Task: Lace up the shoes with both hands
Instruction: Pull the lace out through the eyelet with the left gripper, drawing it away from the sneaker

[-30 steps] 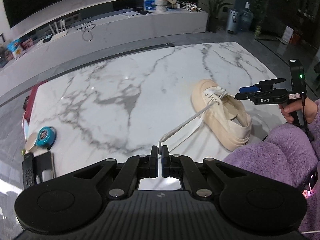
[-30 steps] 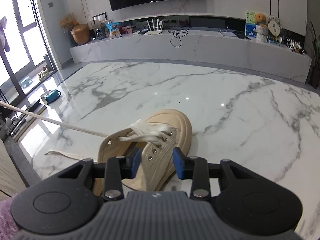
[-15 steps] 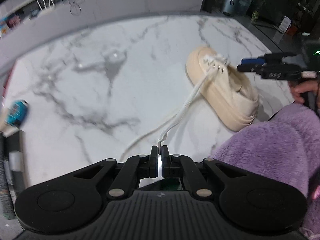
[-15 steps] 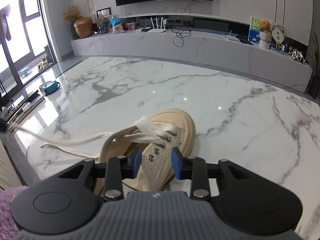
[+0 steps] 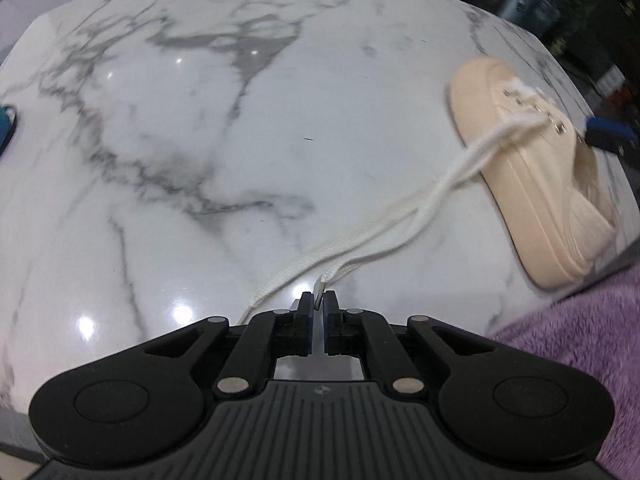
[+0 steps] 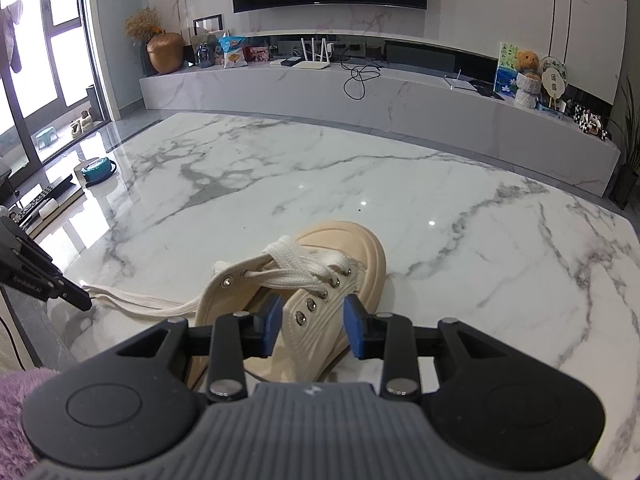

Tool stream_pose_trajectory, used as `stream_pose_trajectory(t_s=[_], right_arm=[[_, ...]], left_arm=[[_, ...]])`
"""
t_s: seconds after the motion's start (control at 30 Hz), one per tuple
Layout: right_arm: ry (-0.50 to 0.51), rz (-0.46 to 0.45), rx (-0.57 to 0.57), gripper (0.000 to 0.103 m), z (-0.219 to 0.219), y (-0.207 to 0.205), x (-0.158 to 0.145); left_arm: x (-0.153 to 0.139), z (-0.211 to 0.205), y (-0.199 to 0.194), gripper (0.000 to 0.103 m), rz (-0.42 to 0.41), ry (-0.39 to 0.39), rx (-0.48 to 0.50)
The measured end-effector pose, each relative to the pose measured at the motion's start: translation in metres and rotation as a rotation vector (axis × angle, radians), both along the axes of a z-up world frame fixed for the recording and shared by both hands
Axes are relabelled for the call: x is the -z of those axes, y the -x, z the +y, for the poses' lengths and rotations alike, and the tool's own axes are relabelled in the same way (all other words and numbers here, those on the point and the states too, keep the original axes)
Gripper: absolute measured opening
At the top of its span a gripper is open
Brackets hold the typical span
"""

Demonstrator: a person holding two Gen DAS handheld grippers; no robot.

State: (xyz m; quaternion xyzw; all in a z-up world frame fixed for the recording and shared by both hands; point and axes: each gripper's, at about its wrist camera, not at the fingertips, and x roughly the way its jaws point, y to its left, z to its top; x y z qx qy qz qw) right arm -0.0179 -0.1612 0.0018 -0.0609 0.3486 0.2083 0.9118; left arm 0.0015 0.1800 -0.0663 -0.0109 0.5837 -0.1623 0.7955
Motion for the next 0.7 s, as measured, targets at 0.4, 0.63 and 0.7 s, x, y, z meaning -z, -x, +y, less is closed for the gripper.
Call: stream_pose_trajectory(t_s=[0.4, 0.63, 0.7], right_arm=[[0.011, -0.012, -0.001, 0.037, 0.002, 0.002, -0.001], [0.011, -0.011, -0.003, 0.038, 0.002, 0.003, -0.001], [0.008, -0.010, -0.001, 0.038, 0.001, 0.003, -0.001]], left_arm=[[0.004, 0.046, -0.040, 0.024, 0.062, 0.170, -0.356], [0.007, 0.047, -0.077, 0.024, 0.072, 0.206, -0.512], [0.007, 0.039, -0.087, 0.024, 0.058, 0.184, -0.520]])
